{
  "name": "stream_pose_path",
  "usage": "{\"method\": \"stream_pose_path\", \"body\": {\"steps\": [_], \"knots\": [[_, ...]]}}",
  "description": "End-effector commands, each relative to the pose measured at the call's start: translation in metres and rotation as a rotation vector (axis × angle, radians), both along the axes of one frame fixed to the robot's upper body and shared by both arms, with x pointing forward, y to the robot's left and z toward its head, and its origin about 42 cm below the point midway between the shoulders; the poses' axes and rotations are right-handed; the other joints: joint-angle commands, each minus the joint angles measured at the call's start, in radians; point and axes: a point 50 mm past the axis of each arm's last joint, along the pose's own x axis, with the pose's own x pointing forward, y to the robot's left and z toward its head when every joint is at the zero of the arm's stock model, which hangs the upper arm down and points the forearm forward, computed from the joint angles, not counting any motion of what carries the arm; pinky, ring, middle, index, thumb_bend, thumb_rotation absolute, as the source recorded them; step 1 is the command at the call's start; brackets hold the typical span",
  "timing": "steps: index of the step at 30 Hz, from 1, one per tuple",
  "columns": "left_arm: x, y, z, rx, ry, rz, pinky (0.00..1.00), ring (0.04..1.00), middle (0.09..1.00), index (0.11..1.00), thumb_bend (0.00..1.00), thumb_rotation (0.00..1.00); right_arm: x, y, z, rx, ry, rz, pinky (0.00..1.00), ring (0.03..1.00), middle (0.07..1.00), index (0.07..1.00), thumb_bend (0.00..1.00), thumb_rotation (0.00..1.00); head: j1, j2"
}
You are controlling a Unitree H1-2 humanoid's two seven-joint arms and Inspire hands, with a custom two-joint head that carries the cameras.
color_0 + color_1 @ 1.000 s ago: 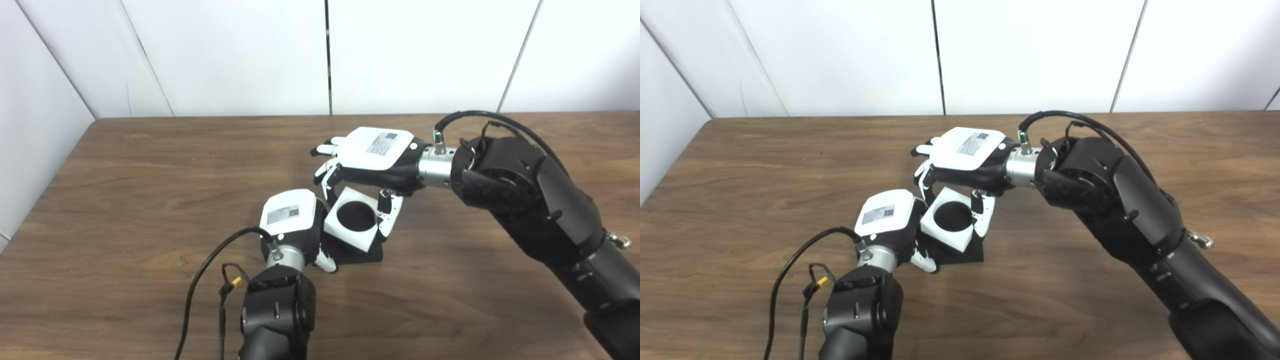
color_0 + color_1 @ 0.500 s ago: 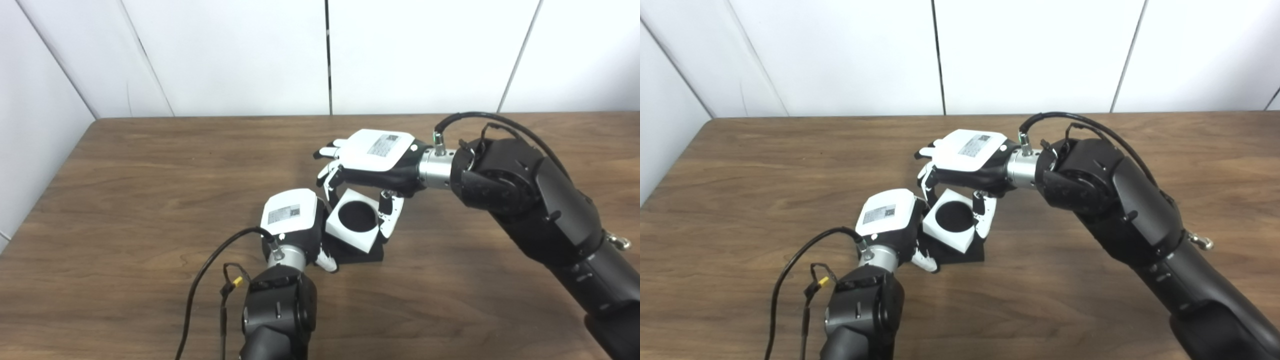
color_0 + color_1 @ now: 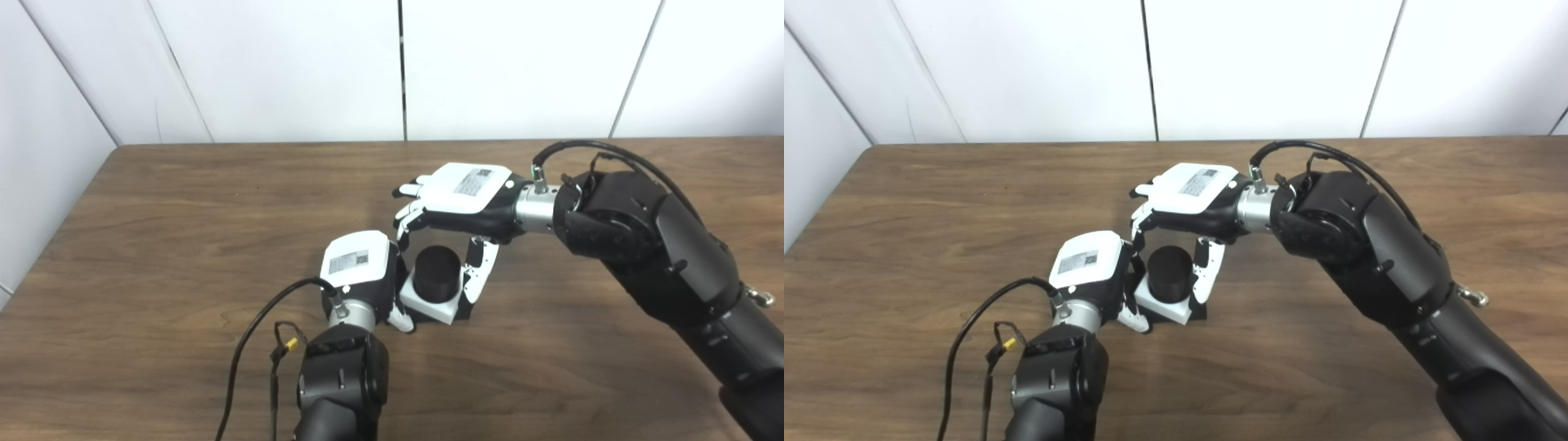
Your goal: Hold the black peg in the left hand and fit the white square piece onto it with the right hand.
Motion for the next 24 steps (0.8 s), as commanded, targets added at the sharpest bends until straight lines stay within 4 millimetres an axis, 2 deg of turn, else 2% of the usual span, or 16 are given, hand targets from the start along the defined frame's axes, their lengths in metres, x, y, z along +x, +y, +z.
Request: {"method": "stream_pose_path", "body": {"steps": [1,11,22,23,24], "knots": [[-0.002,-0.036,-0.003,-0.102,0.106,-0.041,0.95,0.886,0.792,0.483,0.52,0.05,0.005,-0.002,0.023,0.001,-0.061,-0.004,1.0,1.0,0.887,0.754,1.0,0.46,-0.005,0.001],[-0.002,-0.032,-0.005,-0.108,0.097,-0.037,0.95,0.888,0.788,0.481,0.52,0.05,0.008,-0.004,0.031,0.028,-0.06,-0.012,1.0,1.0,0.866,0.719,1.0,0.44,-0.004,-0.006],[0.0,-0.024,0.004,-0.1,0.069,-0.048,0.94,0.901,0.818,0.49,0.52,0.06,0.01,-0.01,0.04,0.031,-0.042,-0.066,1.0,1.0,0.876,0.73,1.0,0.41,-0.02,-0.008],[0.0,-0.024,0.005,-0.096,0.07,-0.049,0.93,0.905,0.825,0.582,0.75,0.11,0.011,-0.011,0.04,0.028,-0.043,-0.071,1.0,1.0,0.877,0.731,1.0,0.41,-0.022,-0.008],[0.001,-0.023,0.006,-0.093,0.071,-0.054,0.94,0.909,0.83,0.629,0.83,0.14,0.011,-0.012,0.04,0.024,-0.044,-0.074,1.0,1.0,0.878,0.731,1.0,0.41,-0.024,-0.007]]}}
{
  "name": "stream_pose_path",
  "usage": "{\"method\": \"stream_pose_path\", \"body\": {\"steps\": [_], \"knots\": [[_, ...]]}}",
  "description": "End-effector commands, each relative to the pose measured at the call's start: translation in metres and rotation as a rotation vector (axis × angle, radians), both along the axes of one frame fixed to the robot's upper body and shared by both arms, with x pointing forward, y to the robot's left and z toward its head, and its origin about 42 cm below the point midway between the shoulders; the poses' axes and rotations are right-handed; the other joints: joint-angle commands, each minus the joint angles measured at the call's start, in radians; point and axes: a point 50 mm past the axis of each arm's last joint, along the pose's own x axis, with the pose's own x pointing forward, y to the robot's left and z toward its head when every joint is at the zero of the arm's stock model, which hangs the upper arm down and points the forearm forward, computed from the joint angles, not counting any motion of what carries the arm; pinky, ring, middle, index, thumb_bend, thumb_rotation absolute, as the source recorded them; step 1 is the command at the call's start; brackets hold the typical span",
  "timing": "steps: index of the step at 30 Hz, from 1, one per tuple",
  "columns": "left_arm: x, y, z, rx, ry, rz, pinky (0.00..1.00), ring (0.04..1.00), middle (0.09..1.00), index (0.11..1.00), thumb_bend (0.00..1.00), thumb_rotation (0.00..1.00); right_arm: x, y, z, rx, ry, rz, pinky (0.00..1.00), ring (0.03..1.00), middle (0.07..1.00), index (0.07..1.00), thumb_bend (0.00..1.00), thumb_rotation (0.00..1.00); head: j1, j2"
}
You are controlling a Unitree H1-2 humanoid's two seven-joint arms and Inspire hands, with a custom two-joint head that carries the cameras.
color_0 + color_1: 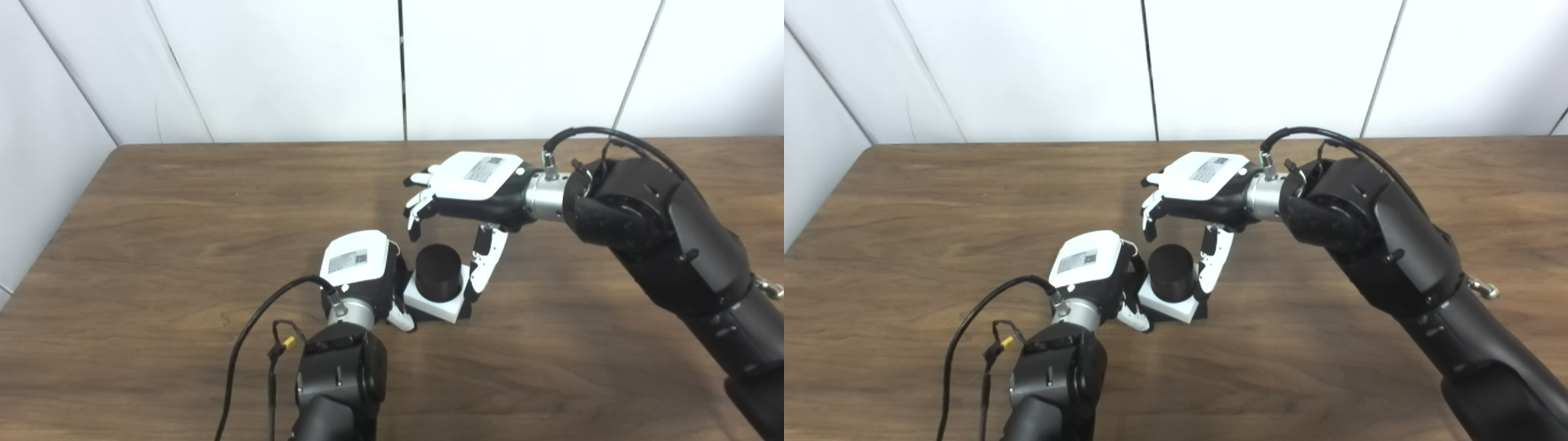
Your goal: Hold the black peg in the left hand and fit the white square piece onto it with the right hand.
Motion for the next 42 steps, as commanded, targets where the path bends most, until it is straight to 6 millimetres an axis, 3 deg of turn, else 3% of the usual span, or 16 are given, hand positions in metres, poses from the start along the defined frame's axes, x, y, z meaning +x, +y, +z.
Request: {"method": "stream_pose_path", "body": {"steps": [1,2,5,11,26,42], "knots": [[-0.001,-0.025,0.005,-0.065,0.055,-0.049,0.94,0.915,0.837,0.678,0.9,0.18,0.003,-0.002,0.03,0.019,-0.074,-0.01,1.0,1.0,0.879,0.732,1.0,0.41,-0.002,0.002],[-0.001,-0.025,0.005,-0.053,0.053,-0.049,0.95,0.918,0.842,0.717,0.96,0.24,0.003,-0.003,0.03,0.017,-0.075,-0.013,1.0,1.0,0.879,0.731,1.0,0.41,-0.003,0.002],[0.0,-0.025,0.005,-0.034,0.041,-0.055,0.93,0.907,0.841,0.748,1.0,0.34,0.004,-0.006,0.029,0.016,-0.083,-0.013,1.0,1.0,0.875,0.725,1.0,0.41,0.003,0.001],[0.002,-0.021,0.006,-0.022,0.041,-0.054,0.95,0.897,0.854,0.788,1.0,0.41,0.007,-0.007,0.031,0.02,-0.089,-0.018,1.0,1.0,0.875,0.715,1.0,0.43,-0.002,0.002],[0.001,-0.016,0.015,-0.034,0.027,-0.049,0.96,0.904,0.856,0.799,1.0,0.41,0.009,-0.009,0.039,0.003,-0.079,-0.037,1.0,1.0,0.884,0.714,1.0,0.43,0.004,0.002],[-0.007,0.011,0.074,-0.066,0.004,-0.042,0.94,0.905,0.856,0.799,1.0,0.38,0.016,-0.027,0.046,-0.033,-0.075,-0.095,1.0,1.0,0.882,0.738,1.0,0.42,0.014,-0.007]]}}
